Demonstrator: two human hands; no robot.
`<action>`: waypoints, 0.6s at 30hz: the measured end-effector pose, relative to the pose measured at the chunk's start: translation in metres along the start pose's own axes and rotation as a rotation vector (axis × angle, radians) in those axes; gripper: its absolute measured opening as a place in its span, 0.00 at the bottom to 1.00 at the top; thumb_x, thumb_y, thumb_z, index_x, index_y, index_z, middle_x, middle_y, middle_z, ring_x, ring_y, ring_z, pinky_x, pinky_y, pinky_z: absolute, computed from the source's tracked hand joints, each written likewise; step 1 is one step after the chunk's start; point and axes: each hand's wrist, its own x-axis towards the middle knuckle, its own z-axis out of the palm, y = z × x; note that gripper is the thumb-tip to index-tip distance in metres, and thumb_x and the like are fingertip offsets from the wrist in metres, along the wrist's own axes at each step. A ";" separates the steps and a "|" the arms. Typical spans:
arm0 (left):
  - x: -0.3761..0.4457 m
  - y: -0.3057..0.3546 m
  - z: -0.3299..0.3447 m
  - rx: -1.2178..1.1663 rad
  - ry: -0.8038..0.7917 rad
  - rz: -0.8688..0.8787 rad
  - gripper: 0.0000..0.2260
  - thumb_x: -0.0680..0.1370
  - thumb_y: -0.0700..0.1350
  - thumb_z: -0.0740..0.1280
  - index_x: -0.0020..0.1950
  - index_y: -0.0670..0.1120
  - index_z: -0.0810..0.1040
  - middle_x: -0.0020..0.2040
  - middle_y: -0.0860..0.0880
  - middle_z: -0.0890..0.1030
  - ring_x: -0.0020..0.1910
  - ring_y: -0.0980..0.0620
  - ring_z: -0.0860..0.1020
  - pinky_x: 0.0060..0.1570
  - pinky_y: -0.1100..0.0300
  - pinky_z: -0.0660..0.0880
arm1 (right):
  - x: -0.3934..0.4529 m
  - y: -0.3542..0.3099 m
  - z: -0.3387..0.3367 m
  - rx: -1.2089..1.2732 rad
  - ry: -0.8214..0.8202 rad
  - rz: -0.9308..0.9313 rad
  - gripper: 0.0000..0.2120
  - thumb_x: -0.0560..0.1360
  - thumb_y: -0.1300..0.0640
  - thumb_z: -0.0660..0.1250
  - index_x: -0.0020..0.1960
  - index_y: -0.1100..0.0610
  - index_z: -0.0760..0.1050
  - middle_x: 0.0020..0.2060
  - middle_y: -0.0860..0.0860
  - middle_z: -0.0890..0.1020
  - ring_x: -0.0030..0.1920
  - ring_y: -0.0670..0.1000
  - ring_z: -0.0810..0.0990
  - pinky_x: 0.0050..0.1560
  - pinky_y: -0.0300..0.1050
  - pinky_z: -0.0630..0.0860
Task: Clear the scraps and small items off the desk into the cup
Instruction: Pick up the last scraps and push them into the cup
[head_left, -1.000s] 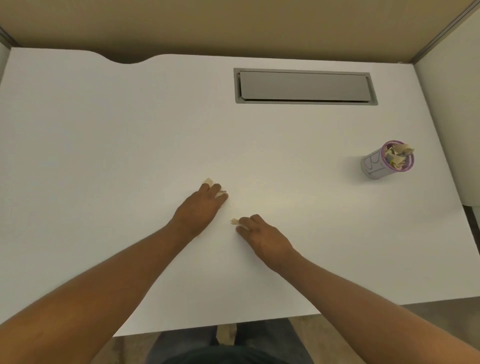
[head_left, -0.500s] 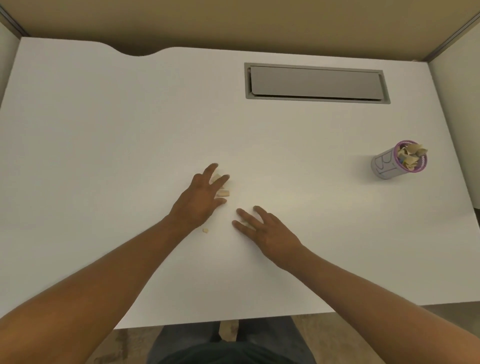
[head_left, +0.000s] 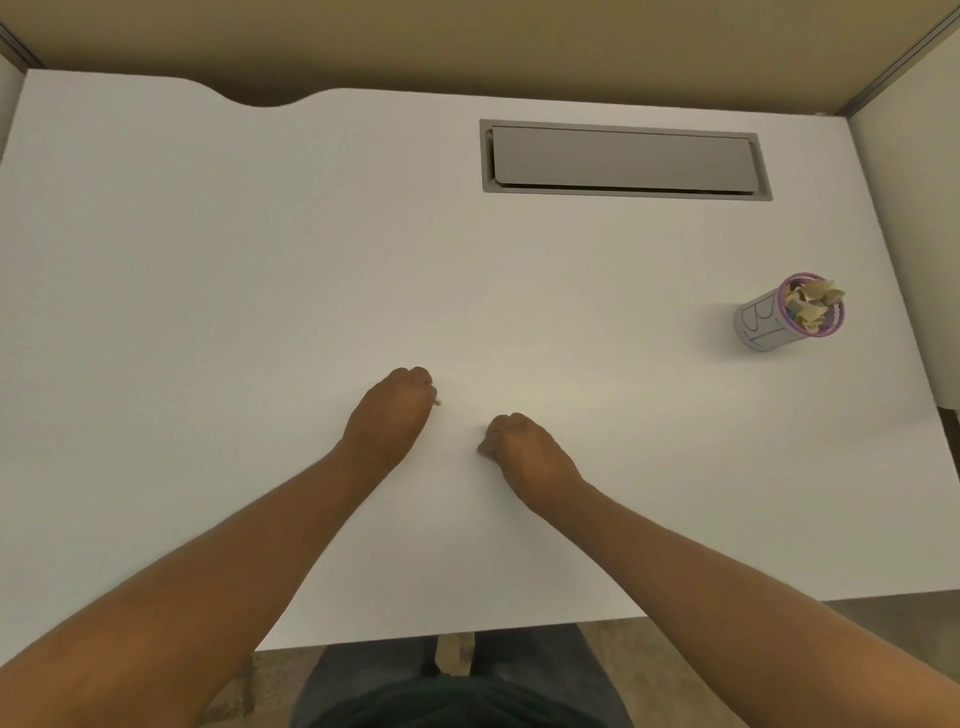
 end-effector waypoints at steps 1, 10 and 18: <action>0.001 -0.003 -0.001 -0.082 0.016 -0.037 0.15 0.75 0.34 0.70 0.62 0.43 0.82 0.63 0.45 0.81 0.61 0.43 0.80 0.59 0.49 0.78 | 0.003 -0.002 -0.001 0.085 -0.005 0.063 0.12 0.80 0.65 0.63 0.58 0.57 0.82 0.57 0.54 0.81 0.59 0.56 0.79 0.58 0.49 0.77; -0.078 -0.019 0.019 -0.533 0.235 -0.180 0.09 0.77 0.35 0.72 0.51 0.45 0.89 0.50 0.50 0.89 0.48 0.54 0.85 0.55 0.56 0.82 | 0.002 -0.014 0.004 0.577 0.172 0.220 0.12 0.75 0.69 0.66 0.48 0.58 0.86 0.47 0.50 0.85 0.45 0.52 0.86 0.52 0.52 0.84; -0.095 -0.002 0.047 -0.469 0.262 -0.210 0.06 0.79 0.38 0.72 0.51 0.45 0.89 0.61 0.52 0.85 0.55 0.52 0.84 0.56 0.74 0.68 | -0.009 -0.017 0.001 0.501 0.130 0.145 0.12 0.77 0.70 0.65 0.52 0.61 0.86 0.50 0.53 0.85 0.50 0.54 0.84 0.56 0.52 0.81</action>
